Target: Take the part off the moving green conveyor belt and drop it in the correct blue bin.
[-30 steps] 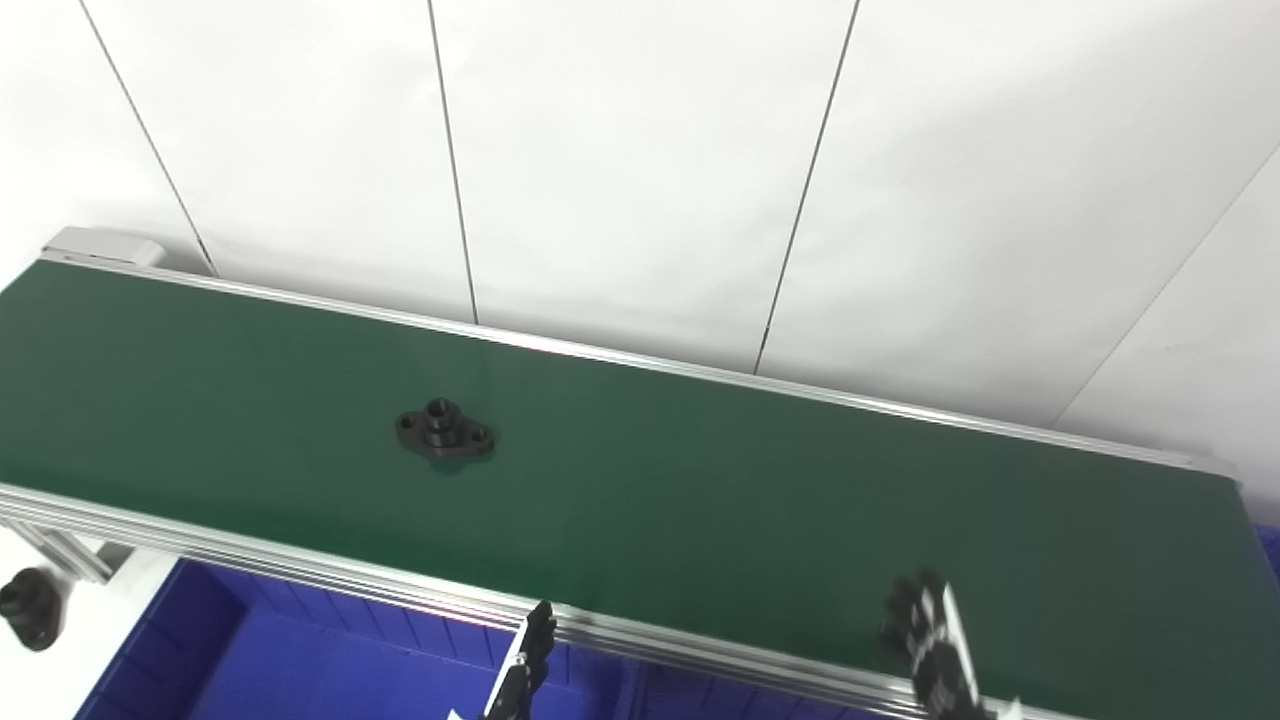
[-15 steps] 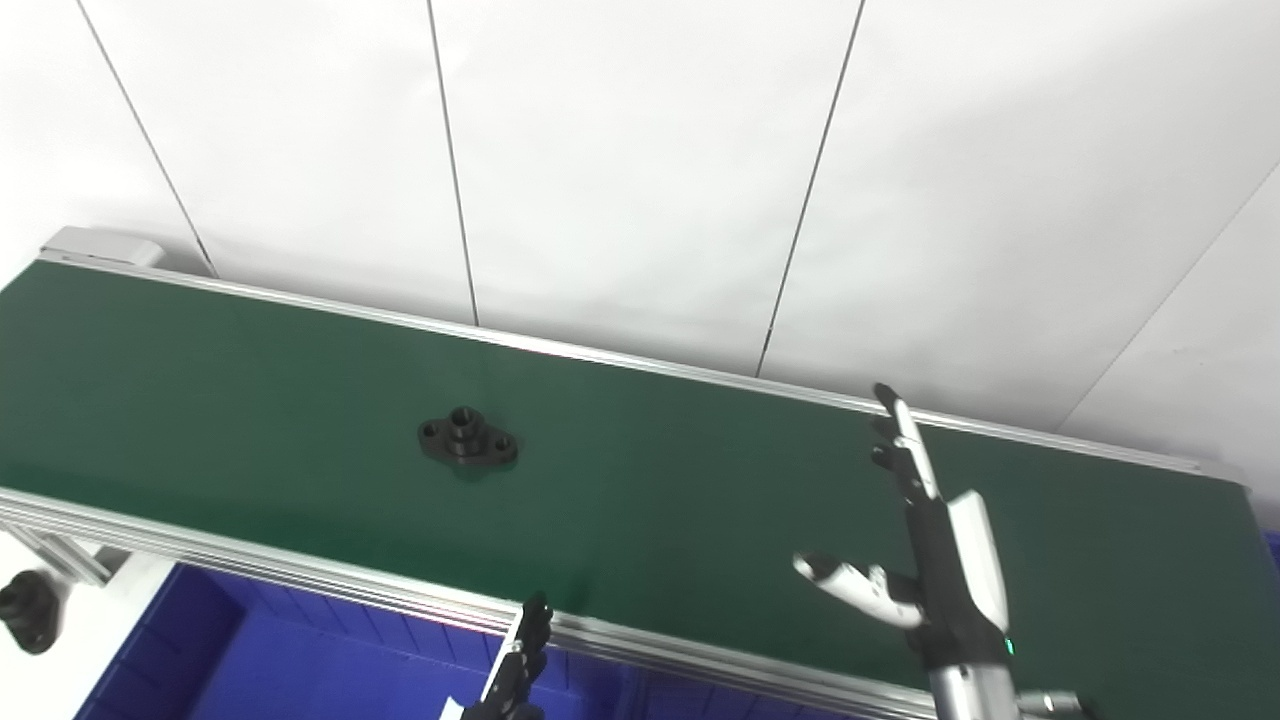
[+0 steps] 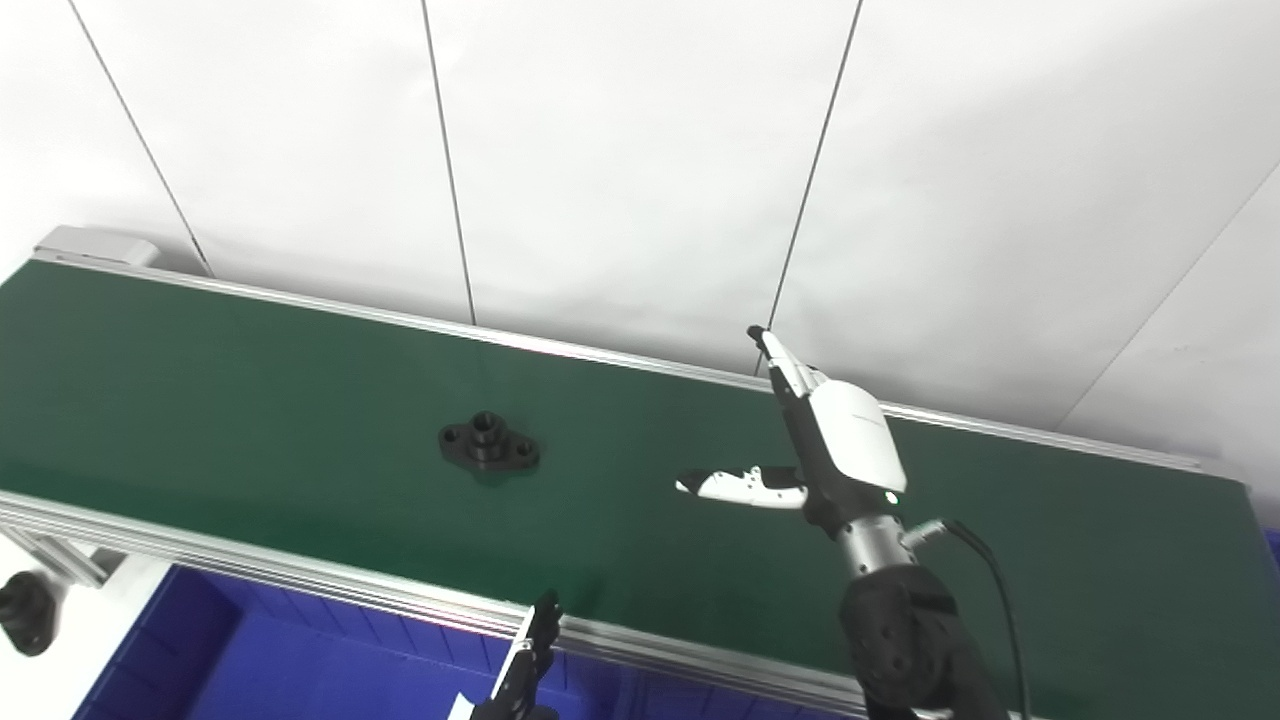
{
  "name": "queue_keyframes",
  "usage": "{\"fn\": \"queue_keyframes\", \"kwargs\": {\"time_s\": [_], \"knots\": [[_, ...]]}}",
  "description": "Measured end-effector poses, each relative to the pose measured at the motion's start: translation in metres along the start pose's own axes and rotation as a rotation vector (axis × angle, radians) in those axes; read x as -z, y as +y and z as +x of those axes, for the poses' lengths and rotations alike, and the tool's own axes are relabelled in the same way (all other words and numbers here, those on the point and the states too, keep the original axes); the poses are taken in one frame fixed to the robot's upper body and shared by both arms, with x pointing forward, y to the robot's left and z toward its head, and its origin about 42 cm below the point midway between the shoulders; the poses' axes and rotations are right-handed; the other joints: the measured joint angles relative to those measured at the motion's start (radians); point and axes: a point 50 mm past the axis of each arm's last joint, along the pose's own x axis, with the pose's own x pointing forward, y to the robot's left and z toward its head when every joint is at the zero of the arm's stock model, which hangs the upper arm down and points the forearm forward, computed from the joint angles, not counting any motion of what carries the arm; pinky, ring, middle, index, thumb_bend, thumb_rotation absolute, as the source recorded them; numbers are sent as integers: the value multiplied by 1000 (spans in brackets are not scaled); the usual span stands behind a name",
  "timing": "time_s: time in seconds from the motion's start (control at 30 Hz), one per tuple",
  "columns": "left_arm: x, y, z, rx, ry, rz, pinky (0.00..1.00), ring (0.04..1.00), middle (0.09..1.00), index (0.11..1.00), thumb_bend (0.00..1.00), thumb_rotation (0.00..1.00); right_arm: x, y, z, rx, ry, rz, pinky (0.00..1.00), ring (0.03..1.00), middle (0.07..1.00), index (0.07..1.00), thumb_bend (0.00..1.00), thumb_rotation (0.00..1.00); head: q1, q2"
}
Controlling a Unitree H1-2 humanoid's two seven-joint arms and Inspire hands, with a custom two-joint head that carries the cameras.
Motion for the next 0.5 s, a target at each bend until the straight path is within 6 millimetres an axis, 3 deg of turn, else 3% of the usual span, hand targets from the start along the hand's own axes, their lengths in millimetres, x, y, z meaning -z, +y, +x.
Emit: {"fn": "queue_keyframes", "kwargs": {"time_s": [0.23, 0.5], "knots": [[0, -1, 0, 2, -1, -1, 1000, 1000, 1000, 1000, 648, 1000, -5, 19, 28, -58, -15, -83, 851, 857, 898, 945, 995, 699, 9, -2], [-1, -5, 0, 13, 0, -1, 1000, 1000, 1000, 1000, 642, 1000, -46, 32, 63, -89, -90, -127, 798, 841, 889, 938, 997, 673, 29, 8]]}}
